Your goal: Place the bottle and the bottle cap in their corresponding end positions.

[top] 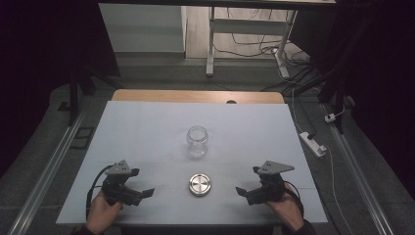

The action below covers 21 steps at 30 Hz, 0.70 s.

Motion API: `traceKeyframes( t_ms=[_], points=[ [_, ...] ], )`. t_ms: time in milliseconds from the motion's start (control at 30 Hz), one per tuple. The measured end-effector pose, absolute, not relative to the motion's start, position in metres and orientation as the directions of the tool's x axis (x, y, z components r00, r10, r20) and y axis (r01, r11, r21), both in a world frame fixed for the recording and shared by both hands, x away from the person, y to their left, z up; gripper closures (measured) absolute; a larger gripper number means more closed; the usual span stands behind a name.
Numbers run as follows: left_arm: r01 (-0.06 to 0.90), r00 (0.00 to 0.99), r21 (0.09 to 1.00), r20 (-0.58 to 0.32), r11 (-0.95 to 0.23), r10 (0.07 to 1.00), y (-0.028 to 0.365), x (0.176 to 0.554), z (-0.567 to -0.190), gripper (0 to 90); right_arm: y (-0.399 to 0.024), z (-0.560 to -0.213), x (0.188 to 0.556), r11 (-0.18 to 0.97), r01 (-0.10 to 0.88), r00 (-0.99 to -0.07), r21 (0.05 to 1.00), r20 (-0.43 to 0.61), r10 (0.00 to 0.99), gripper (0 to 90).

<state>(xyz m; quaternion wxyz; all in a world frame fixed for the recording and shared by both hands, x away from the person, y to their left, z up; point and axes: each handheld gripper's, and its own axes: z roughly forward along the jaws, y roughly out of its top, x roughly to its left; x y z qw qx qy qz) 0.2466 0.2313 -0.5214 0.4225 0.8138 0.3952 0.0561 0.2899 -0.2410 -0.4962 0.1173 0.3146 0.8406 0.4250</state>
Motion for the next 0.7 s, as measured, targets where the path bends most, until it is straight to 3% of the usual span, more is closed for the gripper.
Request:
traceKeyframes(
  t_ms=[700],
  points=[
    [0.661,0.536,0.721,-0.259,-0.209,0.804,0.281,0.192,-0.526,0.0,-0.3,-0.496,0.264,0.358,0.538,-0.638,0.763,0.092,0.764,0.0]
  ],
)
